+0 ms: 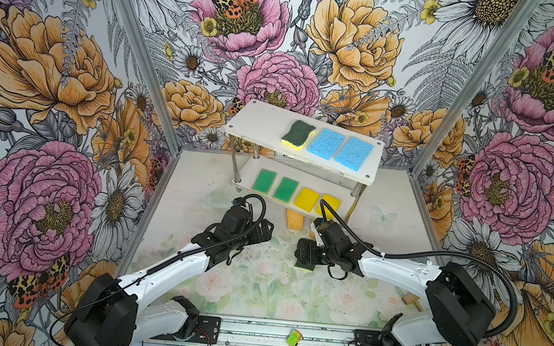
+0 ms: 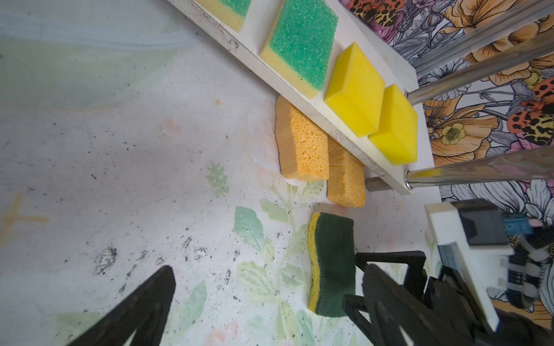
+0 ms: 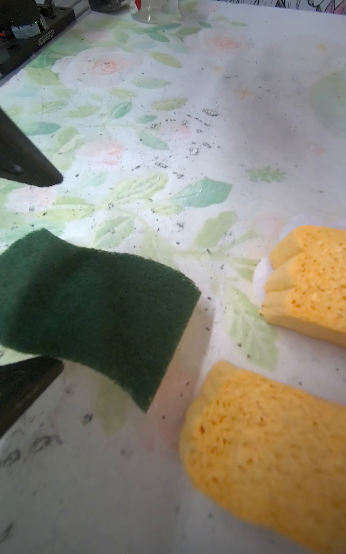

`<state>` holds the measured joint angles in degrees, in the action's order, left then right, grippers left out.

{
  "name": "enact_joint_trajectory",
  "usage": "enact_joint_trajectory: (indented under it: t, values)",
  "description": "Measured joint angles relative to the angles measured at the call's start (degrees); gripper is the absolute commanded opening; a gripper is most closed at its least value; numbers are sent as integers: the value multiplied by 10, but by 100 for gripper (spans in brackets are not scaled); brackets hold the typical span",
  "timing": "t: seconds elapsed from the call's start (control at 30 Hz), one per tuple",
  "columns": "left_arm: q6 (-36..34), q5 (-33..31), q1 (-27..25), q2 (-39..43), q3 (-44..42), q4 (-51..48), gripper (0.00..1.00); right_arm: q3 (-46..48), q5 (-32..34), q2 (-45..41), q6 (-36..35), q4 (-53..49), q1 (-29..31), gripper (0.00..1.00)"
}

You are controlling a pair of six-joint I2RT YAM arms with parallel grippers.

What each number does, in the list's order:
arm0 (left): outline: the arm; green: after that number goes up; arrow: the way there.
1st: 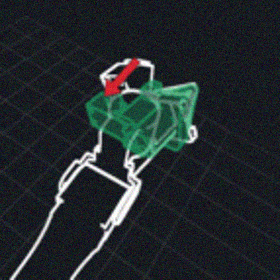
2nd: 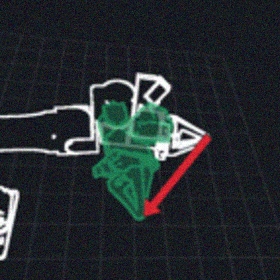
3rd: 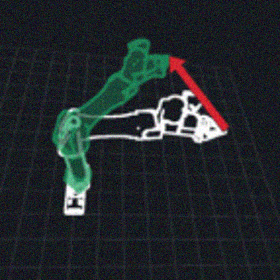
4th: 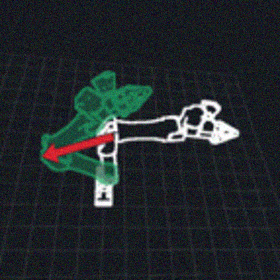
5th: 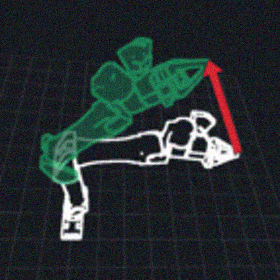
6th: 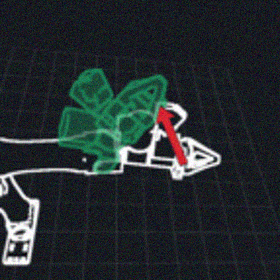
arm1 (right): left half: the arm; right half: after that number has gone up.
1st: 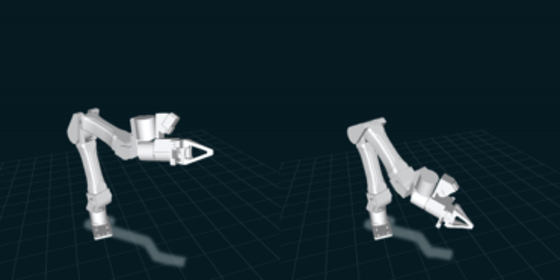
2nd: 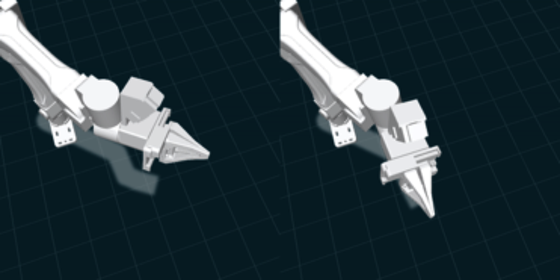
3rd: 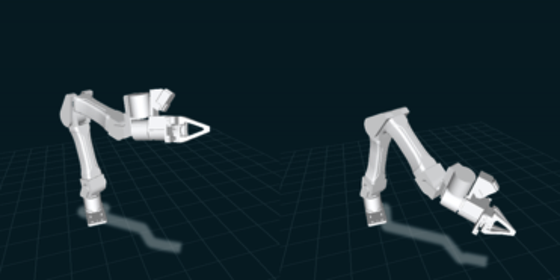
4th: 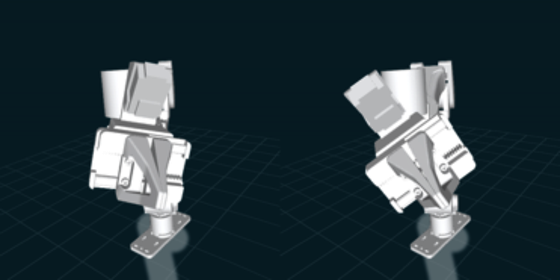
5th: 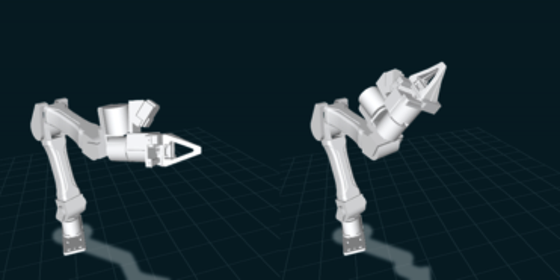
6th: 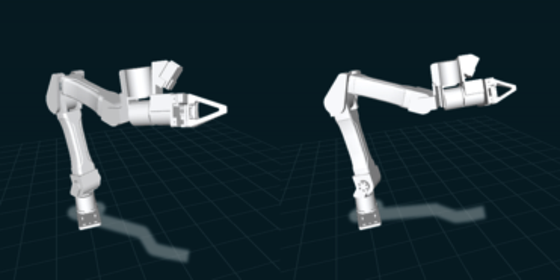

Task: Place and organize the cleaning sponges onto the shelf
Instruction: 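Move the left gripper over the green scrub sponge while the right gripper shifts aside, then lower the open left gripper and close it on the green scrub sponge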

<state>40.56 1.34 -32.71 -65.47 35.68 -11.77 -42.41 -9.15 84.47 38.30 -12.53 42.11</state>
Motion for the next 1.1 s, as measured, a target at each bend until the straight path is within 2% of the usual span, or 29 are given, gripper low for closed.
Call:
enact_joint_trajectory:
  t: [0.17,0.37,0.7,1.1]
  values:
    - [-2,-1,-9,-2,-1,-4,99,-1,-8,-1,2,13,8,90]
    - [-5,-21,-80,-37,2,-15,99,17,-2,-66,2,6,2,90]
    - [0,-97,-195,-143,61,-35,99,49,16,-179,-7,-50,-64,91]
    - [0,-113,-252,-234,126,-39,99,65,27,-251,-21,-110,-115,91]
